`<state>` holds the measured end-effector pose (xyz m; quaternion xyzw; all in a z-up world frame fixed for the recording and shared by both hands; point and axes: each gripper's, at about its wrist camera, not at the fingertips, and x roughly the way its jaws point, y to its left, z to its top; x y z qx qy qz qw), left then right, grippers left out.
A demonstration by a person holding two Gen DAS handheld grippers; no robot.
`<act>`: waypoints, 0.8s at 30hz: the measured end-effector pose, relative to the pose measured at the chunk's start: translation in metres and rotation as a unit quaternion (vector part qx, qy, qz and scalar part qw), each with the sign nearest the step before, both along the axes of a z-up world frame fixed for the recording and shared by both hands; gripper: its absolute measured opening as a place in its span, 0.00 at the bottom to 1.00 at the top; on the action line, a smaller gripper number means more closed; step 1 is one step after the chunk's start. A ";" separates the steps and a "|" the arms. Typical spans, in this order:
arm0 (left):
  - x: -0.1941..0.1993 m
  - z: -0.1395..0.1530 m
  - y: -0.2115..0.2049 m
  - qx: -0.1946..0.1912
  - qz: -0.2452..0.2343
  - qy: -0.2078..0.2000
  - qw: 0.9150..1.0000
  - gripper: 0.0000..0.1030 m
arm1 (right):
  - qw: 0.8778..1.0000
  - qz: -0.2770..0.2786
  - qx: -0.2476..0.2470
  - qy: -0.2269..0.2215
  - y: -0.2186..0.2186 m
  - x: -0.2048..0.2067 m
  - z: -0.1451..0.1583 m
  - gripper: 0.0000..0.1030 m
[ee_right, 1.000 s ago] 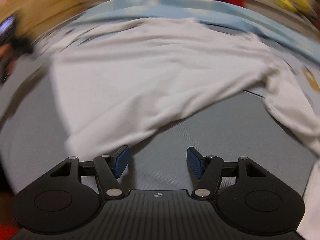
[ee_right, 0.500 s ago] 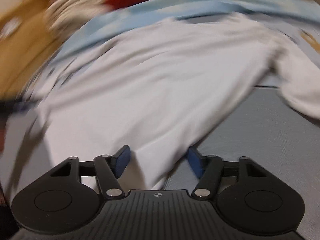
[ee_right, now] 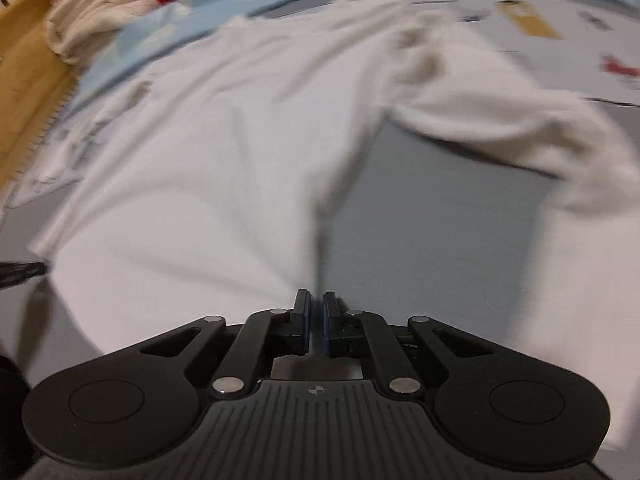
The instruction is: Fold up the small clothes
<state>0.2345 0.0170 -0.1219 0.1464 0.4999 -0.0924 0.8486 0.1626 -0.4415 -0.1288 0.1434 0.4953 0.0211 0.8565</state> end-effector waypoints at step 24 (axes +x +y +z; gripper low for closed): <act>0.013 0.037 -0.022 -0.032 0.099 -0.114 0.988 0.91 | 0.865 -0.304 -0.399 0.001 -0.208 0.011 0.046 0.28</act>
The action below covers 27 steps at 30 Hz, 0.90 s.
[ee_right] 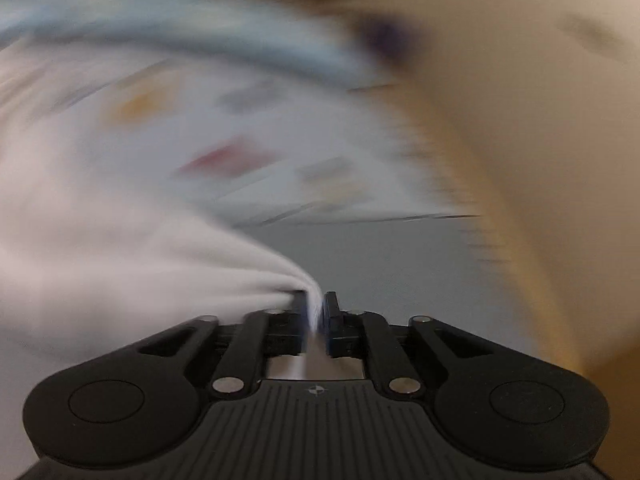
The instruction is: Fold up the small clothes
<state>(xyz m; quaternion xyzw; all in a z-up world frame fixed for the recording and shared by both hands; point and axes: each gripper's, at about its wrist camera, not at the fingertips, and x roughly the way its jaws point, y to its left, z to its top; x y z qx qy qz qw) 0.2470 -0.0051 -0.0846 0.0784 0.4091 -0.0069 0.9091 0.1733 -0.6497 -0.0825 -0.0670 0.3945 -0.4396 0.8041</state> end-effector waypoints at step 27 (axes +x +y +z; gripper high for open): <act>-0.010 0.014 0.045 -0.046 0.008 -0.001 0.999 0.95 | 0.901 0.316 0.287 -0.074 0.301 -0.129 -0.031 0.58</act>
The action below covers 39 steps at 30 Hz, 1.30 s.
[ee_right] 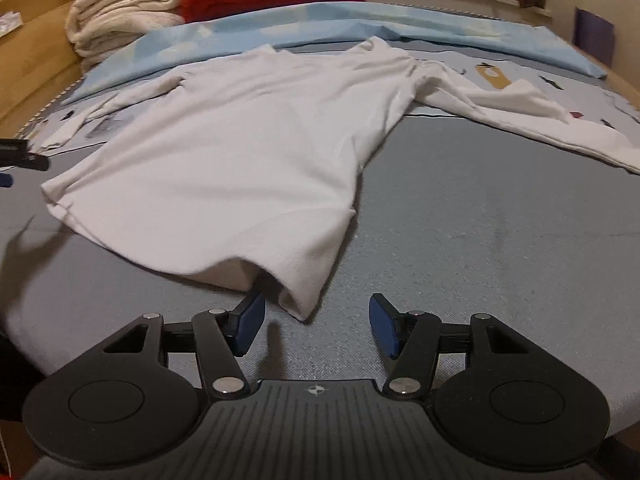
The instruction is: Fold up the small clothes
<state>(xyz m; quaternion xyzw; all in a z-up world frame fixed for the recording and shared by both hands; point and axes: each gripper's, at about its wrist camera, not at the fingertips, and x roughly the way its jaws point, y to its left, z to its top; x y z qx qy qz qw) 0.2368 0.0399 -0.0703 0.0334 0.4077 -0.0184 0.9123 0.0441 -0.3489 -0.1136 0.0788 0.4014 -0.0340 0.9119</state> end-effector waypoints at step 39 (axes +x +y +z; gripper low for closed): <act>0.039 -0.051 -0.001 0.157 -0.130 0.037 0.978 0.75 | 0.990 -0.110 -0.046 -0.080 -0.038 0.026 0.006 0.02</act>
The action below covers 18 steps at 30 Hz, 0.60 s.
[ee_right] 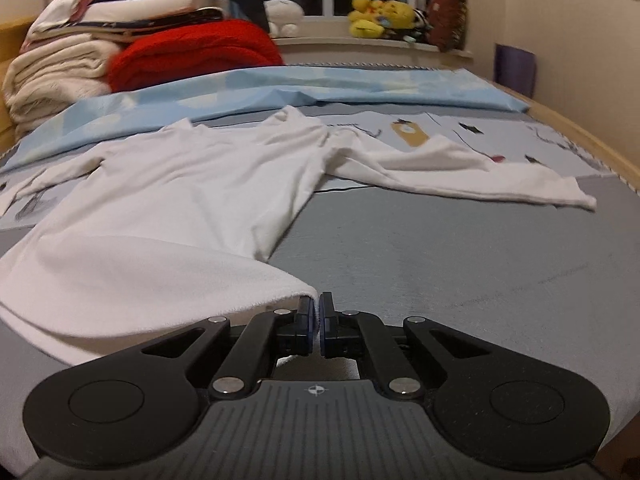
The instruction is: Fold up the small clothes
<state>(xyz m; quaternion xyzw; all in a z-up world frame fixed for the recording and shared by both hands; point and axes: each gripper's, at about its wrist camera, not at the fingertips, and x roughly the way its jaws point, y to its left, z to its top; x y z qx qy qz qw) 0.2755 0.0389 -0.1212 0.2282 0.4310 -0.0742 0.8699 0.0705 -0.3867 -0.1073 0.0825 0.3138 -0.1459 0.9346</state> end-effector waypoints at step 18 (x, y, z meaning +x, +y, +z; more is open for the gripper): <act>0.020 0.029 0.035 -0.129 0.100 -0.013 0.987 0.05 | 0.998 0.039 0.035 0.038 0.035 0.003 -0.041 0.47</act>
